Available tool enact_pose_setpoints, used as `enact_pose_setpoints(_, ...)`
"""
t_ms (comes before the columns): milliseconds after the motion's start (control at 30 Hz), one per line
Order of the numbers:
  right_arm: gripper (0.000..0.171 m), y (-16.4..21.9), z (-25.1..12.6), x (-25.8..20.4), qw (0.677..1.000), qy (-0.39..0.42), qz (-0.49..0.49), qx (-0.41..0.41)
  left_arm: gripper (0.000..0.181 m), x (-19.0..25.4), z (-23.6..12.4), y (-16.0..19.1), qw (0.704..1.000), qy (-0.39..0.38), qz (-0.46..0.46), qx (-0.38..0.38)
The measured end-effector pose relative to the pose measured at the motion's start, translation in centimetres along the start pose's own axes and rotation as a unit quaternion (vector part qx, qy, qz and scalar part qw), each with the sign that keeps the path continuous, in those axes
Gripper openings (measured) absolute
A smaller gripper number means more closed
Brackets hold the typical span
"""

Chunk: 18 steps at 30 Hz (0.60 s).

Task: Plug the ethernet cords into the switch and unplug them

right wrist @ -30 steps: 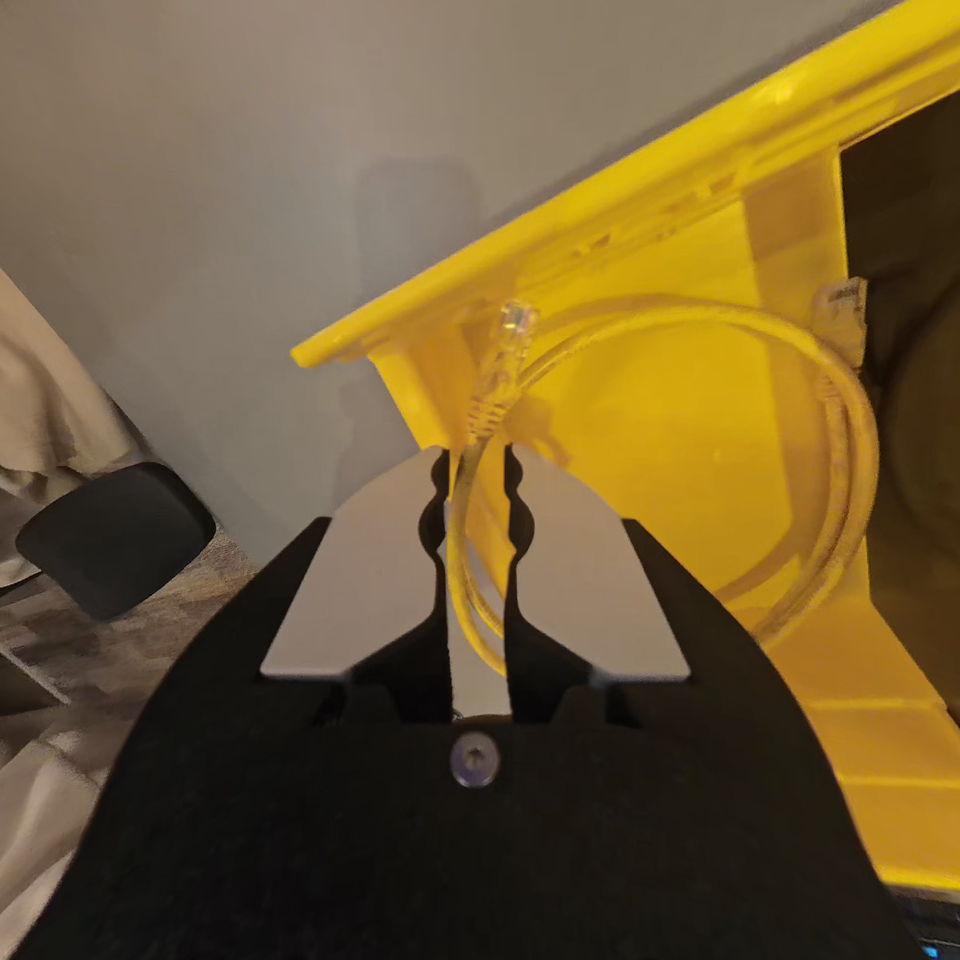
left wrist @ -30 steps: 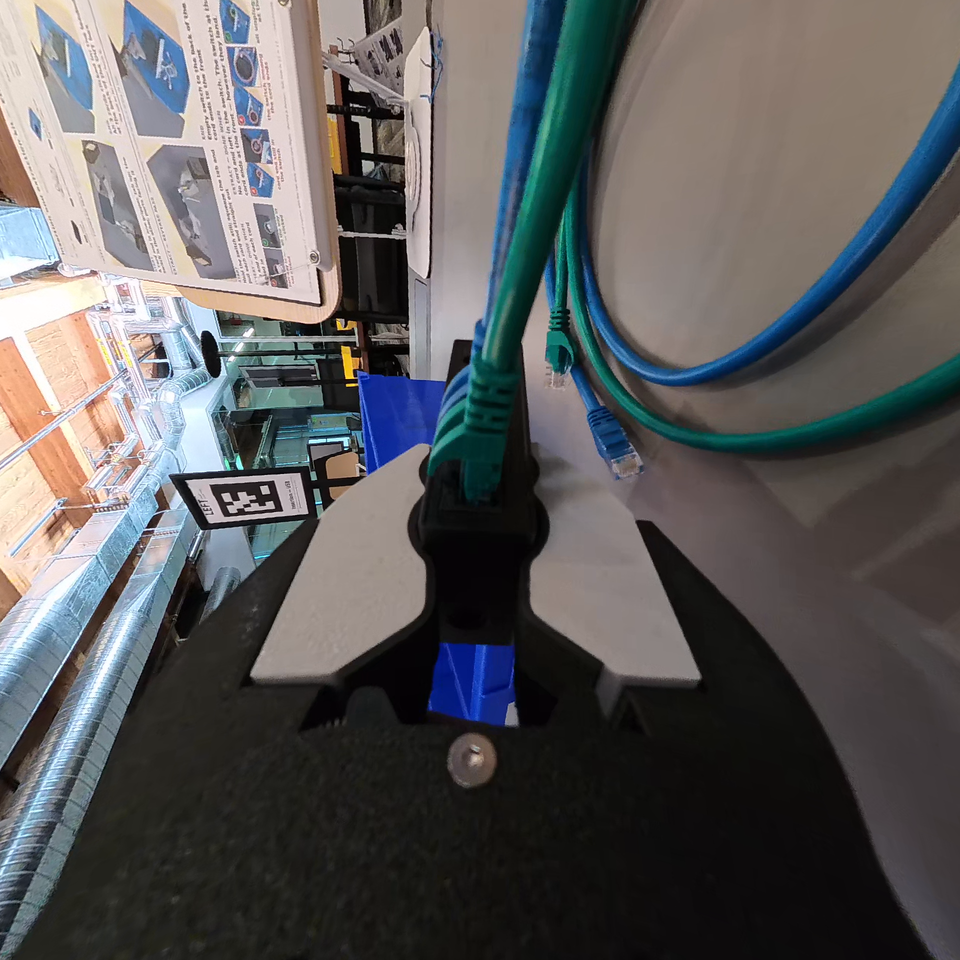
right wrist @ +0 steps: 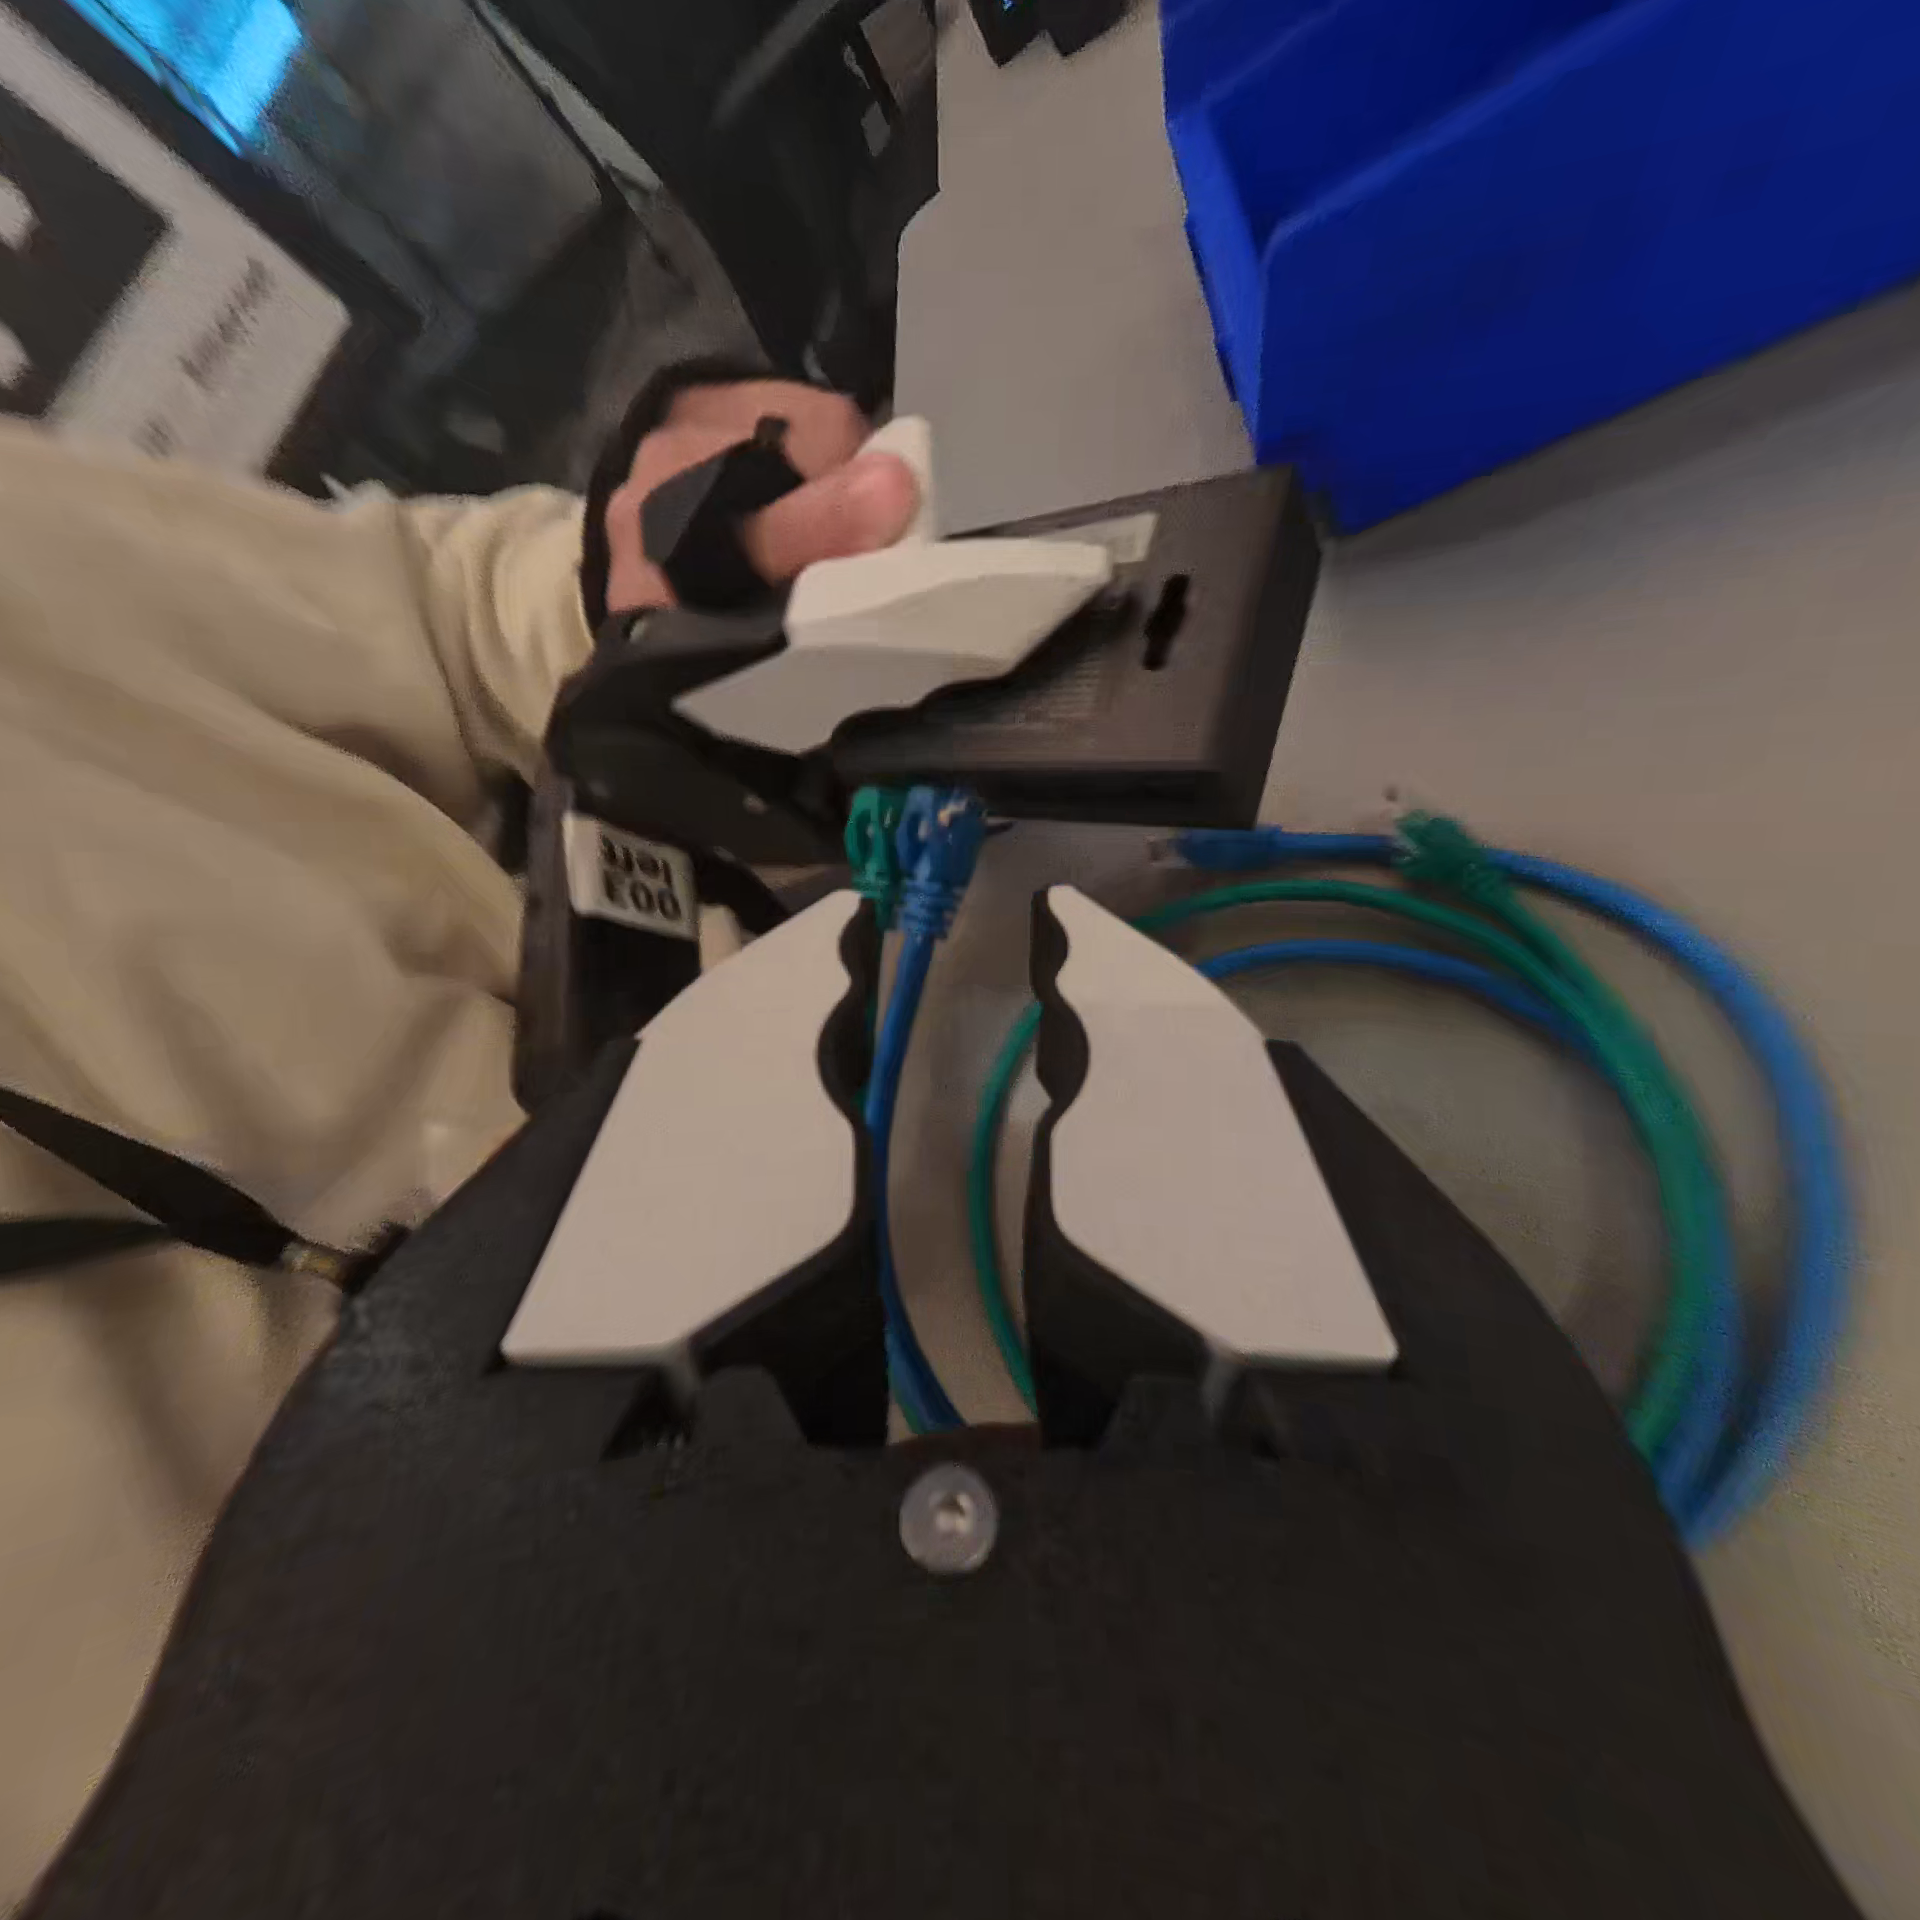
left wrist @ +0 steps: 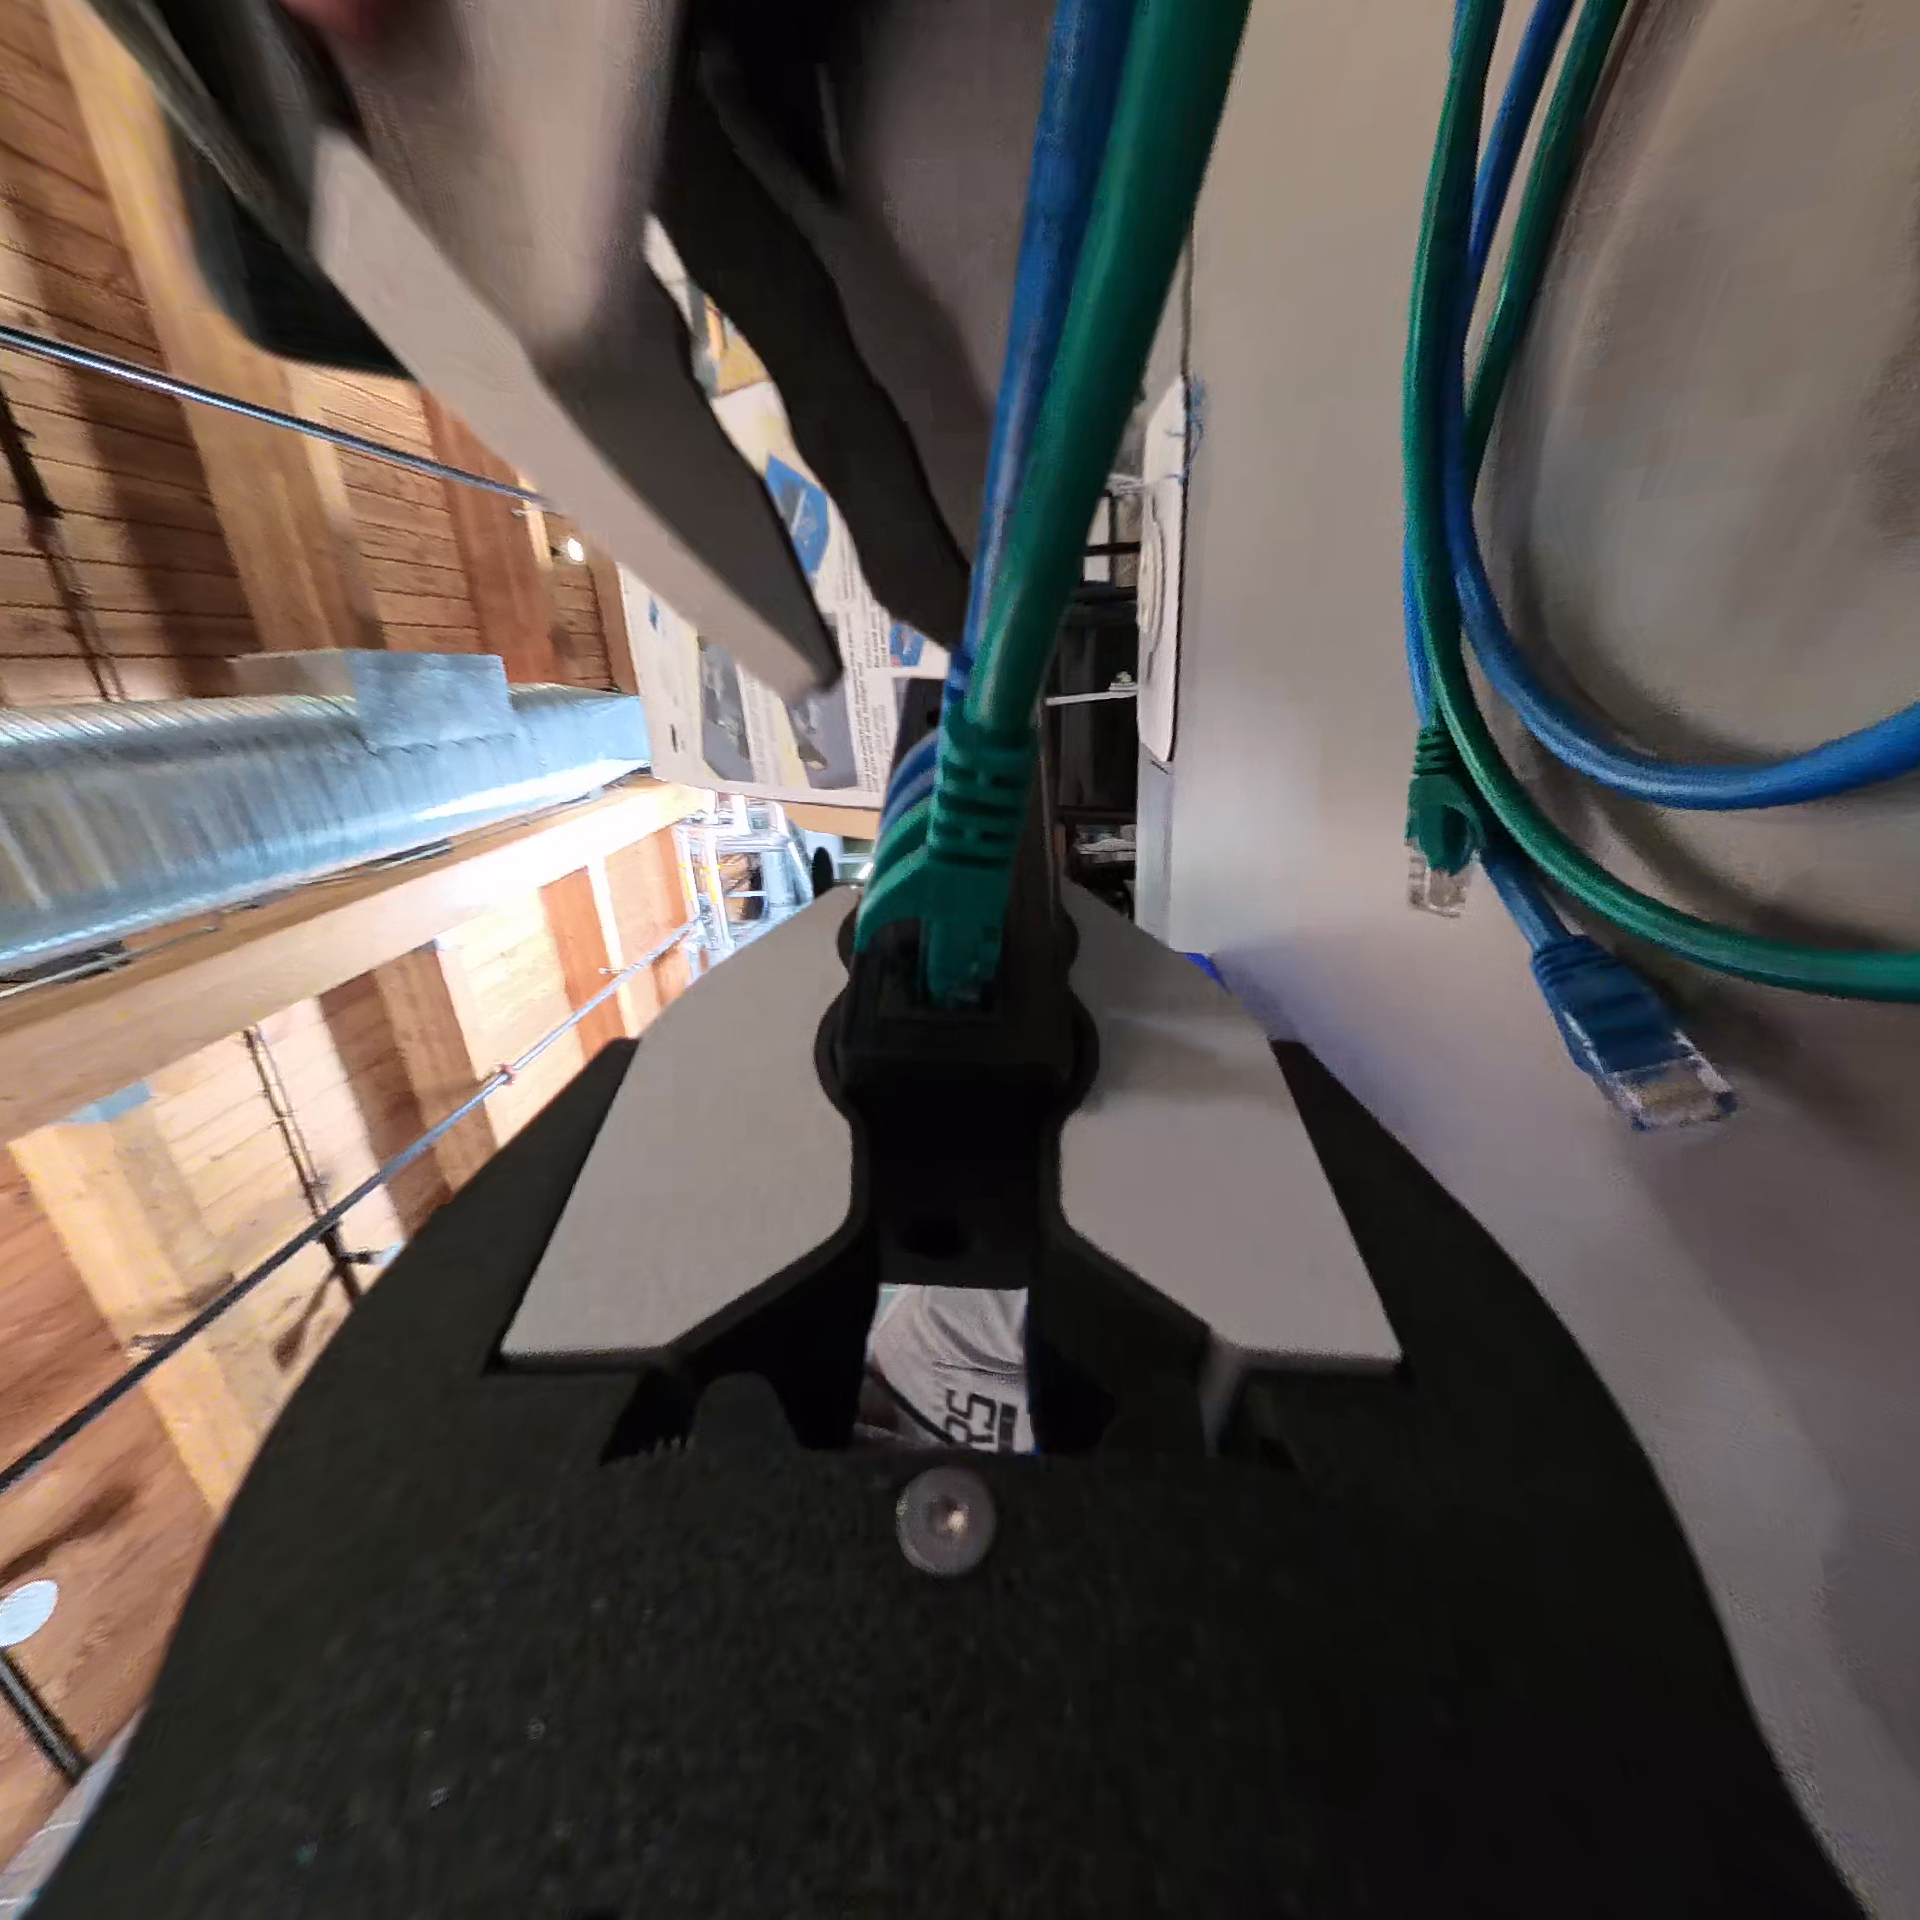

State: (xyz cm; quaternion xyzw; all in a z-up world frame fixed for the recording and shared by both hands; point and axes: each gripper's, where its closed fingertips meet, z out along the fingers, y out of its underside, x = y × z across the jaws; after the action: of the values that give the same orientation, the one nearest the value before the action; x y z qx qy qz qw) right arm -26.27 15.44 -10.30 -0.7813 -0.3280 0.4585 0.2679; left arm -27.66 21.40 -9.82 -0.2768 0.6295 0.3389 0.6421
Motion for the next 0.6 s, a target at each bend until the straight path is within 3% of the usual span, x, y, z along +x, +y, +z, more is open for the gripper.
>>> enact_pose_setpoints(233, 0.026, -0.9, 1.4, -0.4, 0.974, -0.133, 0.18, 0.042, 0.03, -0.3, -0.1, 0.2, 1.0, -0.013, 0.009, -0.002)
enact_pose_setpoints(600, 0.016, -1.0, 1.8, -1.4, 0.949, -0.198, 0.234, 0.074, 0.03, -1.2, -0.1, -0.2, 0.999, -0.037, 0.02, 0.007)
